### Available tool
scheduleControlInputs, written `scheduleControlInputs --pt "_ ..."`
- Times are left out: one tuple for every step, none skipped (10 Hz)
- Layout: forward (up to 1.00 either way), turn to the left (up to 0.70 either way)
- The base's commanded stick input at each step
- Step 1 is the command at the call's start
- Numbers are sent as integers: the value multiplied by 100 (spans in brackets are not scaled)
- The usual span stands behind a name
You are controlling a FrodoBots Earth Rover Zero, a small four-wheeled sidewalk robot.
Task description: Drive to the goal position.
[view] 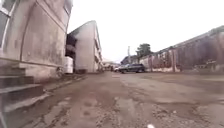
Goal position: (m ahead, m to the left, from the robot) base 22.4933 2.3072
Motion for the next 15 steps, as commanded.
scheduleControlInputs --pt "70 0" --pt "70 0" --pt "70 0" --pt "70 0" --pt "70 0" --pt "70 0" --pt "70 -10" --pt "70 -27" --pt "70 -26" --pt "70 0" --pt "70 0" --pt "70 0" --pt "70 0" --pt "70 0" --pt "70 0"
